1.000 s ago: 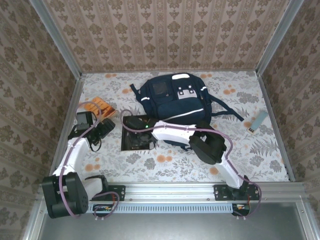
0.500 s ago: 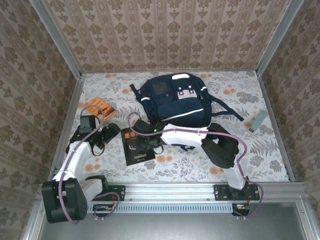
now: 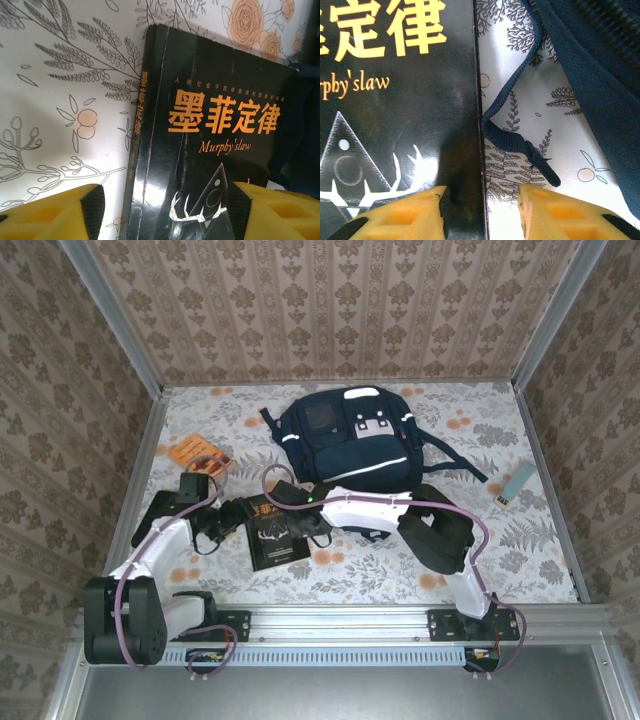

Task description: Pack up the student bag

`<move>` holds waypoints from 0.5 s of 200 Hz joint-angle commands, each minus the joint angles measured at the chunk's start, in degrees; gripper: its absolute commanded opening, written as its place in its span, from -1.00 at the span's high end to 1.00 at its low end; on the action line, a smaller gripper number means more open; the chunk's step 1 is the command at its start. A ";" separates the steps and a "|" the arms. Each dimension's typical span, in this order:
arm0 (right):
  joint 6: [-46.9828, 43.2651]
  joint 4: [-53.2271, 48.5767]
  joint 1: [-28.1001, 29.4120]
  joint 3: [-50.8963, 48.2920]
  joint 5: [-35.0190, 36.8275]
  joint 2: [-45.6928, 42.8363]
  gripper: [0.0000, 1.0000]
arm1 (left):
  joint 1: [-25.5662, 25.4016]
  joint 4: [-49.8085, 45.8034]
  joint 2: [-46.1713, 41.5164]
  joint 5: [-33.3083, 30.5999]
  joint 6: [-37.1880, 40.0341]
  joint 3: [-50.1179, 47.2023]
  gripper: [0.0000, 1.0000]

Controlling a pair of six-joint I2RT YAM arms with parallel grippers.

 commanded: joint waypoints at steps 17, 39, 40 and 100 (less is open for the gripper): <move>0.78 -0.90 0.10 -0.06 -1.15 2.86 0.33 | -1.62 3.26 1.88 1.06 -0.83 -1.72 -0.25; 1.70 0.10 0.12 -1.22 -1.42 3.14 0.37 | -2.26 3.67 3.10 1.66 -0.62 -2.05 -0.24; 1.75 0.09 0.11 -1.29 -1.42 3.16 0.38 | -2.27 3.72 3.12 1.66 -0.61 -2.10 -0.24; 2.58 2.42 -0.84 -2.83 -4.08 4.06 0.40 | -2.36 7.12 6.99 5.88 0.02 -2.72 -0.20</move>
